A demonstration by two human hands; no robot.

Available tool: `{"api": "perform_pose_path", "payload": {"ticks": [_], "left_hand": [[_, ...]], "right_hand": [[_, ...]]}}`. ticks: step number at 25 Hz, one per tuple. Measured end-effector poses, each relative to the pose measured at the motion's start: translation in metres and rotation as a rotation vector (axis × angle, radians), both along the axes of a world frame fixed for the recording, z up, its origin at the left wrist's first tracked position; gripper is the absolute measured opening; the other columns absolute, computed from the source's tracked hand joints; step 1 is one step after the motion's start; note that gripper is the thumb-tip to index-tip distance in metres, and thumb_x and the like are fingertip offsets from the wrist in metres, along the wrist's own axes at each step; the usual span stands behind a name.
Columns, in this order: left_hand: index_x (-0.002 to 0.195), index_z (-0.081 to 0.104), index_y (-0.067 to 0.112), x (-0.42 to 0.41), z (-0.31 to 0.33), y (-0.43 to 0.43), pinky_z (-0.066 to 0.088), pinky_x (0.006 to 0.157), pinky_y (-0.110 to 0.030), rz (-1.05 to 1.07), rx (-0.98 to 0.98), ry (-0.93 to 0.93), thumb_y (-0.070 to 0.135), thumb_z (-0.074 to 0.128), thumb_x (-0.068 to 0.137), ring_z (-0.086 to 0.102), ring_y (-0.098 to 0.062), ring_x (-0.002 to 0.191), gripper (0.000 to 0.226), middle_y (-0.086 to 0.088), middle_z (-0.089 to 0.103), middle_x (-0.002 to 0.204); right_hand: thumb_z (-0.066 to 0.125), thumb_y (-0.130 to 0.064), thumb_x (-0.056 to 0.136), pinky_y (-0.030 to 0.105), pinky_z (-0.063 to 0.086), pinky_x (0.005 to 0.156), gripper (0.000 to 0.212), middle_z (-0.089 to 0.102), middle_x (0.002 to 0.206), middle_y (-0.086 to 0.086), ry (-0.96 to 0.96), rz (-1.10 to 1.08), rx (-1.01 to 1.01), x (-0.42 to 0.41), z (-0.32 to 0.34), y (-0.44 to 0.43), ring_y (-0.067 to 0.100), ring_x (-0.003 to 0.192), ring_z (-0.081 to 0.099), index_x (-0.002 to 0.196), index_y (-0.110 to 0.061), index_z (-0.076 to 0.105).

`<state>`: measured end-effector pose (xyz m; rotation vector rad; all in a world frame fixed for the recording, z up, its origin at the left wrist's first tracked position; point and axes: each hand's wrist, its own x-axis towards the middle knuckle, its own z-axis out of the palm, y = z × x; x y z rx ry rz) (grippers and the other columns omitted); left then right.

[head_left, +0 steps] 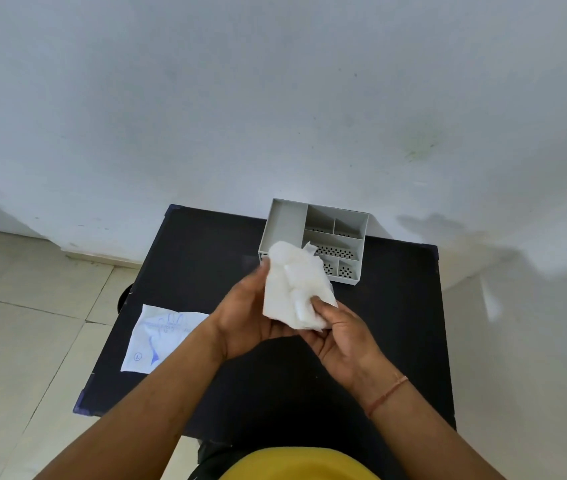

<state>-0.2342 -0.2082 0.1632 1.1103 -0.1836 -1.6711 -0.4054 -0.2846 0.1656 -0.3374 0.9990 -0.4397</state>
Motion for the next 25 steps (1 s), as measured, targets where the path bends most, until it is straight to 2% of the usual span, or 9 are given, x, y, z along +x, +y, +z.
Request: {"api": "perform_pose_path", "payload": {"ticks": [2,6,10,12,15,17,19,22,25], "left_hand": [[0.151,0.059,0.013,0.004,-0.001,0.006,0.050,0.113,-0.063,0.005,-0.009,0.072,0.052,0.057,0.102,0.062,-0.045,0.136,0.062,-0.022,0.065,0.149],[0.136,0.069,0.012,0.000,-0.008,0.007,0.063,0.095,-0.059,-0.041,0.081,-0.206,0.015,0.083,0.088,0.074,-0.041,0.119,0.051,-0.019,0.076,0.131],[0.129,0.073,0.010,-0.006,-0.015,0.010,0.064,0.080,-0.056,0.031,0.133,-0.263,0.013,0.086,0.084,0.076,-0.044,0.113,0.046,-0.021,0.079,0.123],[0.131,0.072,0.010,-0.005,-0.018,0.013,0.064,0.087,-0.063,0.055,0.108,-0.186,0.010,0.083,0.086,0.074,-0.044,0.116,0.047,-0.021,0.077,0.126],[0.132,0.071,0.014,-0.005,-0.015,0.018,0.061,0.094,-0.064,0.055,0.086,-0.044,0.016,0.078,0.087,0.075,-0.042,0.115,0.045,-0.019,0.078,0.127],[0.133,0.071,0.012,-0.007,-0.013,0.017,0.062,0.090,-0.062,0.062,0.104,-0.085,0.018,0.078,0.093,0.076,-0.042,0.114,0.041,-0.020,0.077,0.129],[0.129,0.072,0.009,-0.010,-0.012,0.018,0.064,0.082,-0.058,0.076,0.126,-0.162,0.015,0.075,0.096,0.079,-0.038,0.107,0.034,-0.020,0.079,0.126],[0.127,0.073,0.009,-0.009,-0.012,0.024,0.064,0.083,-0.060,0.020,0.111,-0.185,0.015,0.077,0.095,0.080,-0.036,0.105,0.032,-0.016,0.081,0.119],[0.129,0.073,0.011,-0.008,-0.014,0.031,0.058,0.097,-0.057,-0.137,0.093,-0.145,0.013,0.079,0.093,0.075,-0.038,0.115,0.037,-0.017,0.078,0.124]], "right_hand": [[0.071,-0.012,0.098,0.044,0.069,0.078,0.027,0.080,0.118,0.016,0.030,0.042,-0.054,-0.003,0.003,-0.004,0.036,0.108,0.078,0.125,-0.012,0.070],[0.071,-0.021,0.099,0.046,0.068,0.078,0.022,0.074,0.123,0.010,0.301,0.351,-0.385,-0.002,0.004,0.001,0.029,0.108,0.075,0.120,-0.020,0.068],[0.069,-0.043,0.098,0.045,0.068,0.078,0.031,0.076,0.116,0.011,0.315,0.534,-0.502,-0.007,0.008,-0.001,0.030,0.099,0.079,0.121,-0.022,0.070],[0.064,-0.040,0.101,0.044,0.067,0.076,0.031,0.079,0.111,0.015,0.280,0.506,-0.426,-0.014,0.011,-0.010,0.033,0.096,0.080,0.119,-0.017,0.073],[0.073,-0.022,0.097,0.038,0.065,0.069,0.020,0.078,0.114,0.017,0.340,0.528,-0.515,-0.017,0.007,-0.017,0.030,0.097,0.078,0.114,-0.012,0.074],[0.077,-0.017,0.094,0.035,0.063,0.066,0.019,0.079,0.112,0.015,0.365,0.551,-0.558,-0.015,0.005,-0.014,0.027,0.096,0.078,0.111,-0.011,0.074],[0.078,-0.023,0.093,0.035,0.063,0.066,0.021,0.079,0.107,0.013,0.366,0.566,-0.573,-0.014,0.007,-0.012,0.025,0.092,0.079,0.108,-0.010,0.073],[0.073,-0.039,0.094,0.042,0.063,0.075,0.032,0.078,0.104,0.008,0.348,0.513,-0.490,-0.014,0.011,-0.019,0.025,0.091,0.076,0.113,-0.012,0.071],[0.073,-0.033,0.091,0.046,0.057,0.098,0.039,0.069,0.128,0.002,0.254,0.551,-0.539,-0.010,0.018,-0.031,0.023,0.114,0.069,0.130,-0.029,0.067]]}}
